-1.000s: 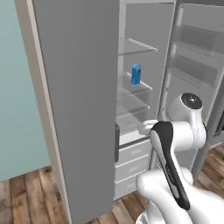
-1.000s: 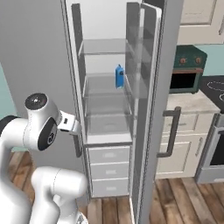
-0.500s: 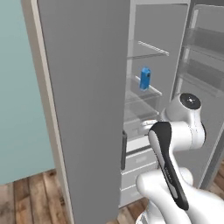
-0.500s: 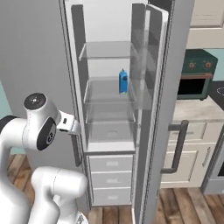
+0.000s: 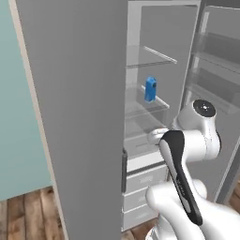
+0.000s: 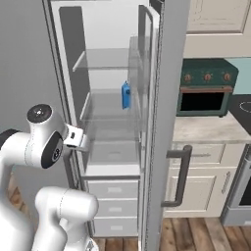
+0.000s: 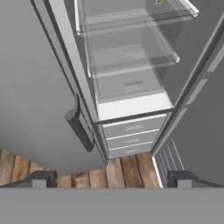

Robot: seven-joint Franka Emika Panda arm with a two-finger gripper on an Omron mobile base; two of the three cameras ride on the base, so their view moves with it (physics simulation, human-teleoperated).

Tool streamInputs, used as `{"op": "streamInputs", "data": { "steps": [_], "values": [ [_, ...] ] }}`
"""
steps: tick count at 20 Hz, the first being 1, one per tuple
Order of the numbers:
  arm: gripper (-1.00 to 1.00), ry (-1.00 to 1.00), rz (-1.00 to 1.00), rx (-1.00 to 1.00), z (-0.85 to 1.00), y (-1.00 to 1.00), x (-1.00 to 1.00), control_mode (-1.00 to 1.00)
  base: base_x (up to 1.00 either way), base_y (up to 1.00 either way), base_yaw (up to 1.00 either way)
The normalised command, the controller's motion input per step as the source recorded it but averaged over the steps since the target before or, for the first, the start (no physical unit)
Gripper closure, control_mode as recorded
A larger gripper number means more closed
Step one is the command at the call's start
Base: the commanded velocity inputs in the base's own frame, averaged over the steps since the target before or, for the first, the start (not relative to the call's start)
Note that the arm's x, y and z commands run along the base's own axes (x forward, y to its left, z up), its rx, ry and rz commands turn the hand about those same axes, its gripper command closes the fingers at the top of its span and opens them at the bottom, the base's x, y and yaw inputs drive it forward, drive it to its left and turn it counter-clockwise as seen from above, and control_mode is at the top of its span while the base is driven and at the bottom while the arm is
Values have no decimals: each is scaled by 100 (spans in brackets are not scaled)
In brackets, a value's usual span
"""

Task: Take a sugar cube from the saucer and place it inside the coffee. Then, grab milk from the fridge and place it next to the coffee on the counter to sweeten the coffee.

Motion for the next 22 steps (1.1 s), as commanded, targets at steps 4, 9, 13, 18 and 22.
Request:
{"op": "streamInputs", "data": {
  "steps": [4,9,13,18,22],
  "values": [
    [-100,0,0,0,0,0,0,100,46,-36,5],
    [-100,0,0,0,0,0,0,100,44,-29,5],
    [-100,0,0,0,0,0,0,100,54,-10,0],
    [-100,0,0,0,0,0,0,100,53,-14,0],
    [-100,0,0,0,0,0,0,100,28,-23,0]
  ]
}}
